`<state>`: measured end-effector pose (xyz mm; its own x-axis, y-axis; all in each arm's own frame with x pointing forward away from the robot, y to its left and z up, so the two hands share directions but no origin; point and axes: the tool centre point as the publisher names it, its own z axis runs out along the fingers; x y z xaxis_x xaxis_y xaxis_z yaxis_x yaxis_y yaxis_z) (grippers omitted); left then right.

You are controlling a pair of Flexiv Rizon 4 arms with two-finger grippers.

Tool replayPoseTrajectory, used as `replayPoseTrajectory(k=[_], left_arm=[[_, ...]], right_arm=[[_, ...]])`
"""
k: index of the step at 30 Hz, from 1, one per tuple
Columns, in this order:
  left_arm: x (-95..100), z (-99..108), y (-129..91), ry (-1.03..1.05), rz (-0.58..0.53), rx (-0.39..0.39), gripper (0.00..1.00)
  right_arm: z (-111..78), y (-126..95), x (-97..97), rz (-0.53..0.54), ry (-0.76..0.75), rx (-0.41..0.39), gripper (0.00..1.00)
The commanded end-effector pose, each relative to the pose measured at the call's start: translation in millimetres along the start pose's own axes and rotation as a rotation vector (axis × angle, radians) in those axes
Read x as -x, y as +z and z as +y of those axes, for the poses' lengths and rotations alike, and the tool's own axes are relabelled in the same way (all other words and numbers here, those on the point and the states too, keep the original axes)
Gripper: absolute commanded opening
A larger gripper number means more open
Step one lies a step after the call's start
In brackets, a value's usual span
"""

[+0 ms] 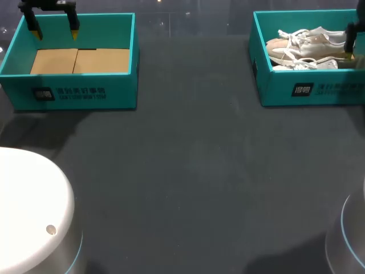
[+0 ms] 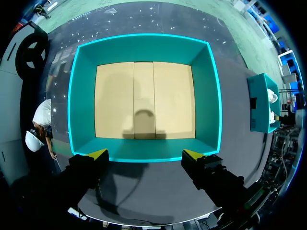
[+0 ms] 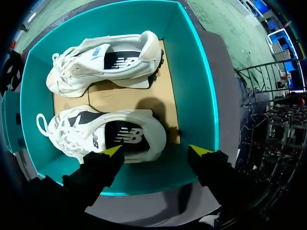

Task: Take the shoe out of the shoebox, open the shoe tongue, remove and reinsert the insole, then place the shoe into the shoebox

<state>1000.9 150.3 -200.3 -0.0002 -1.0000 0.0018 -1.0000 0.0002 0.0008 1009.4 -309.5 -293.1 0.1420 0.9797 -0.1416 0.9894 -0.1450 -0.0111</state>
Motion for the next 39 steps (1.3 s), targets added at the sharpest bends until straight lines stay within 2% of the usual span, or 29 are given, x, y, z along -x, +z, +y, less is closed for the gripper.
replayPoseTrajectory(k=[1,13,23,29,31,36,37,39], left_arm=[[-0.1,0,0,0.000,-0.001,0.000,1.00],[-0.1,0,0,0.000,-0.001,0.000,1.00],[-0.1,0,0,0.000,-0.001,0.000,1.00],[-0.1,0,0,0.000,-0.001,0.000,1.00],[-0.1,0,0,0.000,-0.001,0.000,1.00],[-0.1,0,0,0.000,-0.001,0.000,1.00],[-0.1,0,0,0.000,-0.001,0.000,1.00],[-0.1,0,0,0.000,-0.001,0.000,1.00]], right_arm=[[9.0,12,2.0,0.004,0.002,-0.016,0.85],[6.0,41,3.1,-0.006,-0.004,-0.049,0.77],[4.5,61,6.0,0.014,0.012,-0.056,0.76],[4.1,66,5.4,0.017,0.010,-0.053,0.65],[4.2,68,4.3,0.018,0.008,-0.055,0.50],[3.1,69,1.1,0.024,0.007,-0.056,0.42],[2.5,69,0.6,0.025,0.007,-0.055,0.39],[0.7,68,-0.1,0.023,0.010,-0.053,0.26]])
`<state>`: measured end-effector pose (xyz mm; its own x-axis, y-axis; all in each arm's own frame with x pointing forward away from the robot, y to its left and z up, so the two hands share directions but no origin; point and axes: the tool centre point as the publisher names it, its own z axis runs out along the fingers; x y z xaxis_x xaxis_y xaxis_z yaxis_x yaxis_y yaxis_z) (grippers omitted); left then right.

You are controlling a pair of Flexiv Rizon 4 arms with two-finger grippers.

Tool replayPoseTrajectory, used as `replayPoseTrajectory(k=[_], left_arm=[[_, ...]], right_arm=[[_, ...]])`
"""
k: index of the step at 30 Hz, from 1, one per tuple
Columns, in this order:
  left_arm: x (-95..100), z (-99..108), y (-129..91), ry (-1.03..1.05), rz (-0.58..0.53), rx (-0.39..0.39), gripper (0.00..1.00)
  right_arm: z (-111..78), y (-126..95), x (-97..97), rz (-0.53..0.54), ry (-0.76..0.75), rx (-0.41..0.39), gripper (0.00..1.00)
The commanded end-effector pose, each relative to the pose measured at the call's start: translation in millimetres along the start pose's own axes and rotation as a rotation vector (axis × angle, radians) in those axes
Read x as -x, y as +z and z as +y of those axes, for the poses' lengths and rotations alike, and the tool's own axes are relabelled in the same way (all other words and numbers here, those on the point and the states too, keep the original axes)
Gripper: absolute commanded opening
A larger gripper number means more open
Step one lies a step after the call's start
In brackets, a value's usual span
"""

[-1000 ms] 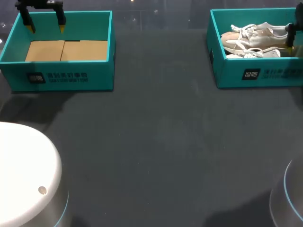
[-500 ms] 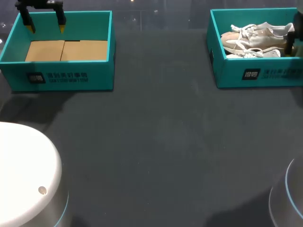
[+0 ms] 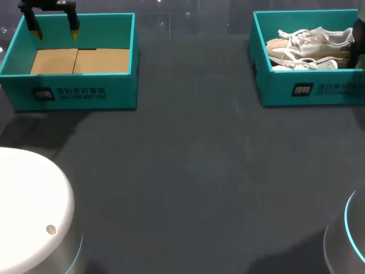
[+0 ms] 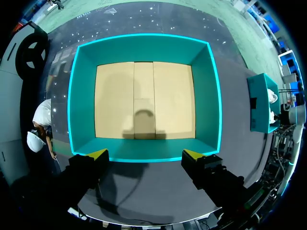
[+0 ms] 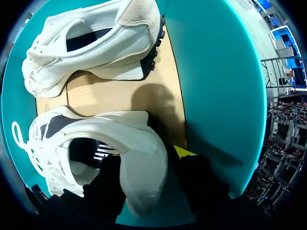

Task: Take the shoe out of the shoebox, open the shoe tongue, remove and reinsert the insole, then place the shoe into the shoebox

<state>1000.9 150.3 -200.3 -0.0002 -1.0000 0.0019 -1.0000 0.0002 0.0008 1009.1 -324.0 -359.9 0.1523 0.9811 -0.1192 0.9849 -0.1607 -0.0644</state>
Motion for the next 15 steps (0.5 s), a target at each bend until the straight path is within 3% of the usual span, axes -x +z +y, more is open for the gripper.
replayPoseTrajectory(k=[1,3,15], left_arm=[[-0.1,0,0,0.000,-0.001,0.000,1.00],[-0.1,0,0,0.000,-0.001,0.000,1.00],[-0.1,0,0,0.000,-0.001,0.000,1.00]], right_arm=[[-2.8,0,-4.9,-0.003,0.005,0.005,0.17],[-4.5,-2,-4.8,-0.006,0.008,0.008,0.00],[-5.4,-24,2.9,-0.043,0.046,0.046,0.00]])
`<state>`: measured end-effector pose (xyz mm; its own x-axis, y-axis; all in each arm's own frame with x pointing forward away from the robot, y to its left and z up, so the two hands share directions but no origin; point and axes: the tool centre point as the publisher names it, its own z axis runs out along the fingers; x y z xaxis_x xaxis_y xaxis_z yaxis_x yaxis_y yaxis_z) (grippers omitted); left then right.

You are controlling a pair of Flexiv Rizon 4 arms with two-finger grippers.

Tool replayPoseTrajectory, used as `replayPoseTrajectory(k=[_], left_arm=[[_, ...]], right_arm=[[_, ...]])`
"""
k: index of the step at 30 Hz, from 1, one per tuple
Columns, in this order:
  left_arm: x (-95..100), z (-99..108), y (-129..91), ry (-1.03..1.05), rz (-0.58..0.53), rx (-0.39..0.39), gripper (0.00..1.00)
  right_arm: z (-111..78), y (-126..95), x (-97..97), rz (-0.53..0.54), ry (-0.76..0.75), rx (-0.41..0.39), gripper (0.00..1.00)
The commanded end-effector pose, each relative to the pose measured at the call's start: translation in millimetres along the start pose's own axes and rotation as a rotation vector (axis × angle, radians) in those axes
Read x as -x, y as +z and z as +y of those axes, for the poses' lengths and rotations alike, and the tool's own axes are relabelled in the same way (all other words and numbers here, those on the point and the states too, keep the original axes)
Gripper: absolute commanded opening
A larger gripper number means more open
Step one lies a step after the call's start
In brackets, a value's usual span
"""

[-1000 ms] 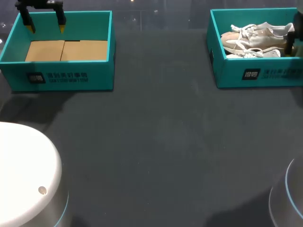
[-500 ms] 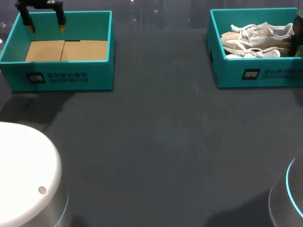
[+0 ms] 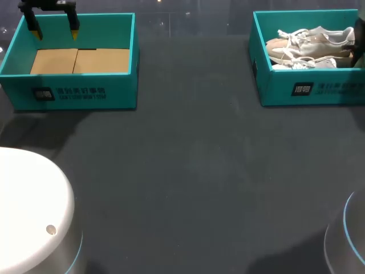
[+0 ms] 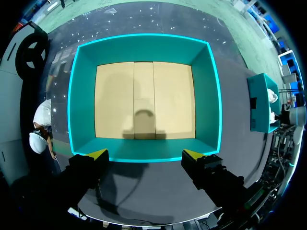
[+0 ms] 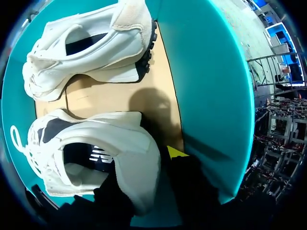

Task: Take the shoe out of the shoebox, open the shoe tongue, remove and reinsert the insole, then place the shoe into the shoebox

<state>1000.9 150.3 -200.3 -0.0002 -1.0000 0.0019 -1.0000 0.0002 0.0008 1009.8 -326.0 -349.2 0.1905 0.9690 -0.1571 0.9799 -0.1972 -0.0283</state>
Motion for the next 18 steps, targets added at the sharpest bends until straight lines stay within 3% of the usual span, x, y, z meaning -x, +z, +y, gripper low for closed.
replayPoseTrajectory(k=[1,18], left_arm=[[-0.1,0,0,0.000,-0.001,0.000,1.00],[-0.1,0,0,0.000,-0.001,0.000,1.00]], right_arm=[[-4.8,-16,1.3,-0.006,0.009,0.021,0.00],[4.6,-49,2.4,-0.036,0.034,0.055,0.00]])
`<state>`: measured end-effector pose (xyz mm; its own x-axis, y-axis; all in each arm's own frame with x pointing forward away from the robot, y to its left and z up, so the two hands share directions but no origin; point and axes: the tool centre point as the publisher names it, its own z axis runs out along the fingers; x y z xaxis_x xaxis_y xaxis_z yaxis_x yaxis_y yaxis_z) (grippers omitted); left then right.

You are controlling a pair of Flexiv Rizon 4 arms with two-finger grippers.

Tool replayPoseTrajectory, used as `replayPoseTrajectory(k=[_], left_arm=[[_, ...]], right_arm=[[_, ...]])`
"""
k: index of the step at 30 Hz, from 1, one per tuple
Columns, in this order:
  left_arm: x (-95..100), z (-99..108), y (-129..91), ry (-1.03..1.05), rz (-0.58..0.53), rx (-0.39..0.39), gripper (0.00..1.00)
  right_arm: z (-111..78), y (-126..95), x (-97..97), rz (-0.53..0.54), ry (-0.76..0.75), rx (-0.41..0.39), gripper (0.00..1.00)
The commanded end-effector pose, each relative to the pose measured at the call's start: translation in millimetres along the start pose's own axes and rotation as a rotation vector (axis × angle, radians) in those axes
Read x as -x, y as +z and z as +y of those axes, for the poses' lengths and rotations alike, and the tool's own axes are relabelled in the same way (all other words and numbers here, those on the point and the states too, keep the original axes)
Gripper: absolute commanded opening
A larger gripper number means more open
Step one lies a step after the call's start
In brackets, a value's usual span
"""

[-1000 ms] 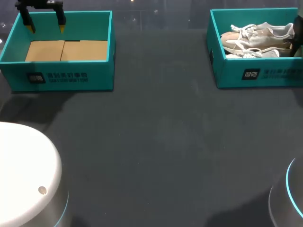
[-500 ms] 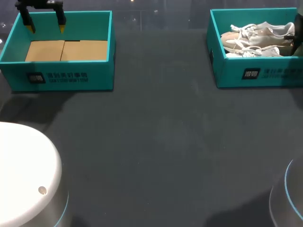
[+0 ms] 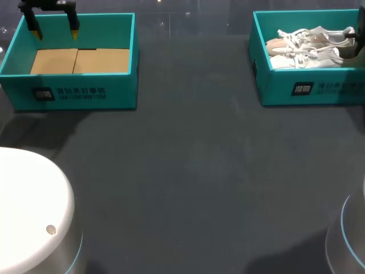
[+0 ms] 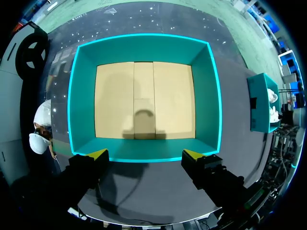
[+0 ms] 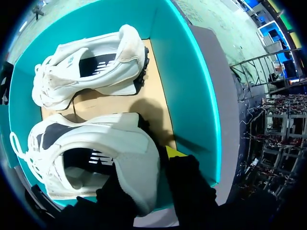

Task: Take the shoe out of the shoebox, open the shoe tongue, remove and reinsert the insole, then place the shoe into the shoebox

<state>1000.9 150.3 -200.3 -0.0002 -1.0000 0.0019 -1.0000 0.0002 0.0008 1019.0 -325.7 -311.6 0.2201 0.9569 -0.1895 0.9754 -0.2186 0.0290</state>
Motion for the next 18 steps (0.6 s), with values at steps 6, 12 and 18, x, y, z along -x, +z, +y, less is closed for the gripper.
replayPoseTrajectory(k=[6,12,18], left_arm=[[-0.1,0,0,0.000,-0.001,0.000,1.00],[-0.1,0,0,0.000,-0.001,0.000,1.00],[-0.1,0,0,0.000,-0.001,0.000,1.00]], right_arm=[[1.4,-27,2.9,-0.022,0.012,0.016,0.00],[7.8,-30,10.1,-0.054,0.013,0.026,0.00],[12.2,-35,14.4,-0.061,0.018,0.030,0.00]])
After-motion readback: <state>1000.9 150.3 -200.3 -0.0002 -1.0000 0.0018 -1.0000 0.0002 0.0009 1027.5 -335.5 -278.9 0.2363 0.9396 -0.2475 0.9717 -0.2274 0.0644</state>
